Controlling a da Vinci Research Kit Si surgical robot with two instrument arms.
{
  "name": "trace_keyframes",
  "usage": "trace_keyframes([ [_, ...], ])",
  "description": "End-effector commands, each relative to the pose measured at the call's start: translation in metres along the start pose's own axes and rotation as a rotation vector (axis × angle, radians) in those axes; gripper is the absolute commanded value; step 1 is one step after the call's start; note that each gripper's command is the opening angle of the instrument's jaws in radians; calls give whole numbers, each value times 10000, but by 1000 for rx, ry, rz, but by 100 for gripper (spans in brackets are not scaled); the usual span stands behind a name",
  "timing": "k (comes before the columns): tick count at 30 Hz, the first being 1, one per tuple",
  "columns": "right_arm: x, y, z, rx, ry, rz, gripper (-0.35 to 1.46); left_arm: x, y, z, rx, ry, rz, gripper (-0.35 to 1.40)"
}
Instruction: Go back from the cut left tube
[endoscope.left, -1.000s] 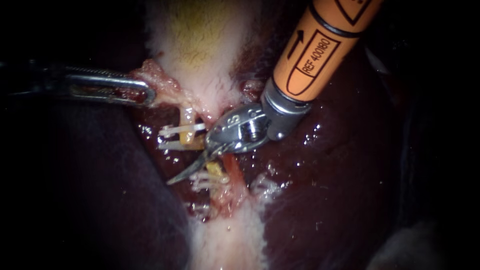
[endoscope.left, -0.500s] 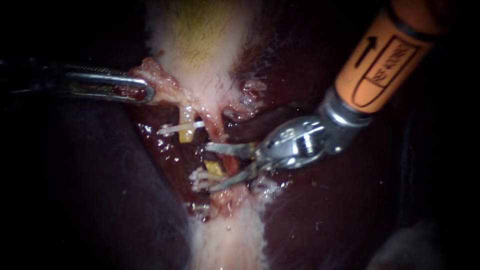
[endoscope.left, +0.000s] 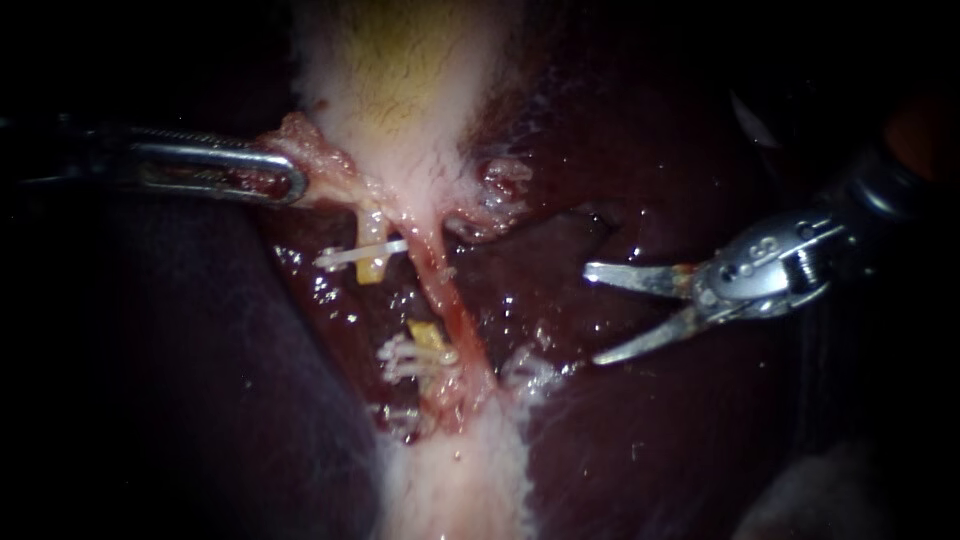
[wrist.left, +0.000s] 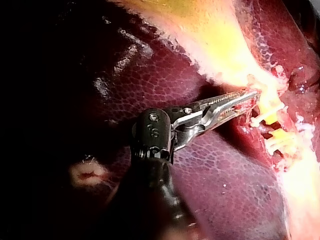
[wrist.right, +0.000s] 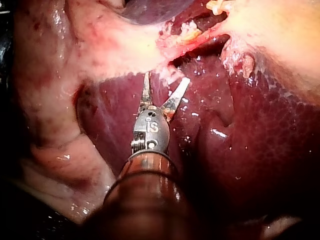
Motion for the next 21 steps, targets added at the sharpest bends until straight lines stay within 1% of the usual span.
trace_keyframes([
  [1,0,1,-1,1,0,0,145,0,0,0,3,1,0,-35],
  [7,0,1,-2,2,1,0,145,0,-2,0,2,1,0,-35],
  [13,-1,1,-3,2,1,0,145,-2,-8,1,7,2,1,-35],
  [16,-1,1,-3,2,1,0,145,-7,-13,5,9,3,5,-35],
  [21,-1,2,-2,2,1,0,145,-16,-25,18,15,5,11,-35],
])
